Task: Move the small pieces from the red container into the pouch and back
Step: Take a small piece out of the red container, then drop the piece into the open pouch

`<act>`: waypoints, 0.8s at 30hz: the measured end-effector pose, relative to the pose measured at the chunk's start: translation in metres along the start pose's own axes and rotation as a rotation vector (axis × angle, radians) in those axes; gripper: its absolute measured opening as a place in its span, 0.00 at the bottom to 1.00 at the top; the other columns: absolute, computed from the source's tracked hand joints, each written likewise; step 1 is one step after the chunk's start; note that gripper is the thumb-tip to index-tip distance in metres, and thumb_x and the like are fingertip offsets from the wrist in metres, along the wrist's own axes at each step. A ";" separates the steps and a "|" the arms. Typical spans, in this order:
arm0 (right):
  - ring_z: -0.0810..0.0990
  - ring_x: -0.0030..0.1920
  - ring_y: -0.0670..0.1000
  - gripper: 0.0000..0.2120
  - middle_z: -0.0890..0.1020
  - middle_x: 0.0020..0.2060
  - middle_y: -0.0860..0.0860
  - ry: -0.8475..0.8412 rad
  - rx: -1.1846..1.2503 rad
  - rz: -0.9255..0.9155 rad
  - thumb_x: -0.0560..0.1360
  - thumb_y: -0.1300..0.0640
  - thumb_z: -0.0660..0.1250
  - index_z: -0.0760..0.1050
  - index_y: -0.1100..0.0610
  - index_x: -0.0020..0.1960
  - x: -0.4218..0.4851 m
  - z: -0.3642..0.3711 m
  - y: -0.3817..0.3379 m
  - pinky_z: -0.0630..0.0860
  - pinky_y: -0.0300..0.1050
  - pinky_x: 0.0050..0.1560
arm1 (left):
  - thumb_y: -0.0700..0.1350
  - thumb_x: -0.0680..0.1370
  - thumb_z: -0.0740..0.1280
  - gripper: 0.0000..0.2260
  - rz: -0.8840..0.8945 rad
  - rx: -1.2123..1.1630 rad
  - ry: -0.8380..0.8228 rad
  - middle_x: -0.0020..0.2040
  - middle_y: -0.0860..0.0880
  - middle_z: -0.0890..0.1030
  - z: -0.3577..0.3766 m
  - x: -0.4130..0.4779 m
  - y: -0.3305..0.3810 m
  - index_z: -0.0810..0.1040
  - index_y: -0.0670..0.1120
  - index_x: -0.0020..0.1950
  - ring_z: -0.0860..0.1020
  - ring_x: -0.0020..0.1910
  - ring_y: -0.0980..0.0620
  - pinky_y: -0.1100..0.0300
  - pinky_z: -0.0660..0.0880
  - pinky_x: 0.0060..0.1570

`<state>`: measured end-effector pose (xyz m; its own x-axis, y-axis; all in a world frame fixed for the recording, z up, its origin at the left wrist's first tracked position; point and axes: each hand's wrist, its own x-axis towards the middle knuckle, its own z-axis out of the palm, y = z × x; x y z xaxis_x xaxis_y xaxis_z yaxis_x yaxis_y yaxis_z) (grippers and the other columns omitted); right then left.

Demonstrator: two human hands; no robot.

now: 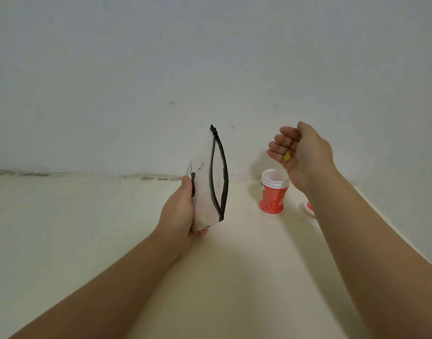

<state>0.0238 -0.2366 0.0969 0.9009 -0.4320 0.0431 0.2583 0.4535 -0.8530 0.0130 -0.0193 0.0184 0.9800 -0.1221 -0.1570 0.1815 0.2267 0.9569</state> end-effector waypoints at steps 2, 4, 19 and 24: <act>0.81 0.33 0.55 0.18 0.80 0.28 0.53 -0.007 0.002 -0.018 0.82 0.54 0.55 0.77 0.61 0.42 -0.001 -0.001 -0.003 0.81 0.53 0.50 | 0.63 0.81 0.54 0.26 -0.004 -0.009 0.009 0.36 0.44 0.73 0.000 0.000 0.000 0.79 0.44 0.58 0.68 0.29 0.47 0.60 0.61 0.26; 0.82 0.34 0.56 0.17 0.80 0.29 0.54 -0.012 -0.024 -0.027 0.81 0.54 0.55 0.77 0.61 0.42 -0.001 -0.002 -0.003 0.81 0.53 0.51 | 0.63 0.81 0.54 0.25 -0.010 -0.017 0.012 0.35 0.45 0.73 0.001 -0.001 0.001 0.80 0.45 0.57 0.68 0.30 0.47 0.60 0.61 0.26; 0.75 0.58 0.48 0.32 0.73 0.60 0.45 -0.376 -1.314 -0.053 0.67 0.43 0.75 0.70 0.45 0.68 -0.010 -0.022 0.002 0.72 0.43 0.52 | 0.62 0.80 0.57 0.22 -0.041 -0.110 0.069 0.35 0.50 0.80 0.000 0.000 0.002 0.83 0.49 0.52 0.74 0.34 0.48 0.57 0.68 0.35; 0.74 0.55 0.50 0.32 0.72 0.64 0.46 -0.449 -1.451 -0.069 0.69 0.56 0.73 0.67 0.46 0.70 -0.016 -0.019 0.012 0.71 0.40 0.45 | 0.64 0.80 0.55 0.22 -0.004 -0.109 0.060 0.33 0.49 0.77 -0.004 0.001 0.003 0.82 0.50 0.51 0.70 0.30 0.49 0.60 0.61 0.30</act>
<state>0.0062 -0.2390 0.0763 0.9992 -0.0326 0.0243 -0.0121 -0.8081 -0.5889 0.0152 -0.0151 0.0197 0.9818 -0.0656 -0.1782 0.1899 0.3301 0.9246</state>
